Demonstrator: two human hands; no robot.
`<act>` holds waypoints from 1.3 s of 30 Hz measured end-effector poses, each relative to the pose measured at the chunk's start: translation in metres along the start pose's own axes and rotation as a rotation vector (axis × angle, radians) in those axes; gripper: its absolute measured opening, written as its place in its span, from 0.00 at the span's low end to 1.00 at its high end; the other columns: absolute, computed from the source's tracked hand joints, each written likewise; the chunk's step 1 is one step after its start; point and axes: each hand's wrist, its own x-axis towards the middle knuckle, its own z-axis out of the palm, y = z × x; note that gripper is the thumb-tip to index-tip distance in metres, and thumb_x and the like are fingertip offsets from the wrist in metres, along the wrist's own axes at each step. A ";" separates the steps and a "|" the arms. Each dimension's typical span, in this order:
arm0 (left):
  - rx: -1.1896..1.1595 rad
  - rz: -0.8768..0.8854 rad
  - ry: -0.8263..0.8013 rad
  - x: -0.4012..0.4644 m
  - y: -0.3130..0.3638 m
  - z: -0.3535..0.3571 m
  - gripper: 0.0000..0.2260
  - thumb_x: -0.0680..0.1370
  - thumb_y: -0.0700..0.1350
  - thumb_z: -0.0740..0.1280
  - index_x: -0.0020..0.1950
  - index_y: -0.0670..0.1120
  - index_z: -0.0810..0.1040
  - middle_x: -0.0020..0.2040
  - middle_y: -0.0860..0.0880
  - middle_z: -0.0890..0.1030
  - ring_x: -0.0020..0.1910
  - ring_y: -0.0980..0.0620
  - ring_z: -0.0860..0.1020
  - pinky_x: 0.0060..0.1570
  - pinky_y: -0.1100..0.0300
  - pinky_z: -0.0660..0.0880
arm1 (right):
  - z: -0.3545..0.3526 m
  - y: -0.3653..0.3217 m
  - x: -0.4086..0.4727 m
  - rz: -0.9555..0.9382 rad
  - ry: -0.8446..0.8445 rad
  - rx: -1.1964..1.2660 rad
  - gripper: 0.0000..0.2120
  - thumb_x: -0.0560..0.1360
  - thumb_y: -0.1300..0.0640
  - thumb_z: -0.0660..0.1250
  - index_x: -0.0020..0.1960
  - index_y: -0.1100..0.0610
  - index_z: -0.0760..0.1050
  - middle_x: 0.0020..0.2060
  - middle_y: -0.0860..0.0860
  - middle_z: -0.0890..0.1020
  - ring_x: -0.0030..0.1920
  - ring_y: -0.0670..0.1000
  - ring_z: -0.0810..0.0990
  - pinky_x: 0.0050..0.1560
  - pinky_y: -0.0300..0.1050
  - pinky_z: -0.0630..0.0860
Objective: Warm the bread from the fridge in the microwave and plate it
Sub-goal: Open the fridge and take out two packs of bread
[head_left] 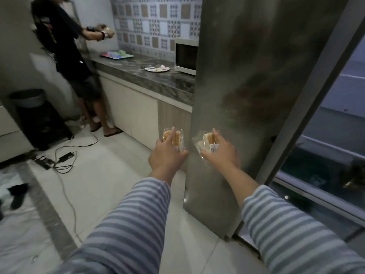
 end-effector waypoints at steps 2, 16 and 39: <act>0.013 -0.024 0.026 0.036 -0.017 -0.010 0.36 0.72 0.60 0.67 0.75 0.66 0.52 0.63 0.47 0.71 0.60 0.46 0.75 0.49 0.54 0.71 | 0.024 -0.027 0.028 -0.048 -0.014 0.056 0.37 0.70 0.42 0.69 0.75 0.40 0.57 0.66 0.53 0.74 0.64 0.56 0.73 0.61 0.50 0.72; 0.038 -0.066 0.147 0.259 -0.080 -0.051 0.37 0.71 0.59 0.68 0.75 0.66 0.52 0.64 0.48 0.71 0.60 0.46 0.74 0.47 0.55 0.70 | 0.134 -0.168 0.212 -0.166 0.010 0.061 0.40 0.68 0.41 0.70 0.74 0.36 0.55 0.65 0.48 0.75 0.60 0.53 0.75 0.53 0.49 0.77; -0.059 0.030 0.194 0.663 -0.080 -0.022 0.37 0.71 0.60 0.69 0.75 0.65 0.53 0.67 0.48 0.71 0.62 0.46 0.74 0.53 0.53 0.73 | 0.236 -0.285 0.567 -0.160 0.150 0.025 0.37 0.71 0.41 0.68 0.75 0.38 0.55 0.64 0.52 0.74 0.62 0.56 0.75 0.49 0.47 0.72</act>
